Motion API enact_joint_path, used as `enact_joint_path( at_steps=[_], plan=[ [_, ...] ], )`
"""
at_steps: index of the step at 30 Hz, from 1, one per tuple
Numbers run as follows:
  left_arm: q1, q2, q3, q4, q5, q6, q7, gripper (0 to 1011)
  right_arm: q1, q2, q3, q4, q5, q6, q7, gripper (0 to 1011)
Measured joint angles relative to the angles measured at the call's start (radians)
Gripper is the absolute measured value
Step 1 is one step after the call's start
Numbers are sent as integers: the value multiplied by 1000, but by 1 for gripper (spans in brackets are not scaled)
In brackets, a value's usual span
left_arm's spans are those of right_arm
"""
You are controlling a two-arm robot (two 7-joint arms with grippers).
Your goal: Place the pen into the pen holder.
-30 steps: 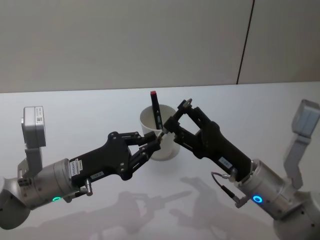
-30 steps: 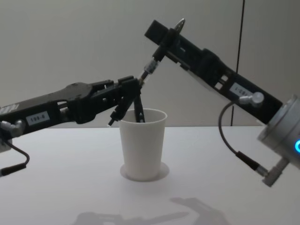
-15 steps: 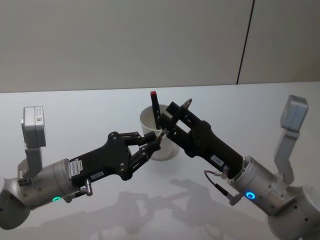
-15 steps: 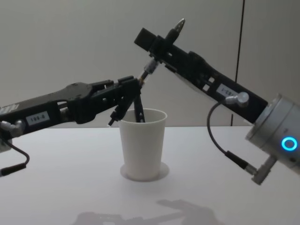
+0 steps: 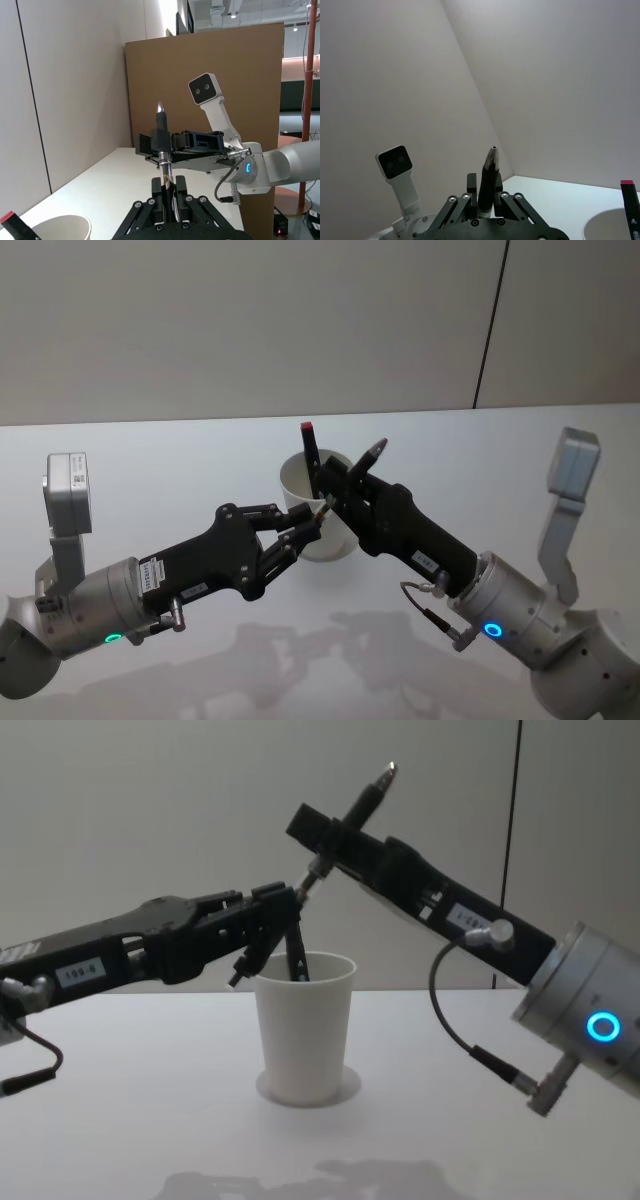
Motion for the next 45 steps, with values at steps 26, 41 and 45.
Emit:
enact_joint_path(
  at_steps=[26,41,45],
  plan=[
    [0,0,0,0,0,0,0,169,-2,3,-12,-9,4,-3,-16,133],
    [0,0,0,-1,-1,0,-1,527,-5,7,-19,-18,7,-7,-20,132],
    [0,0,0,-1,-1,0,-1,659,-5,9,-20,-21,8,-9,-21,132]
  ],
)
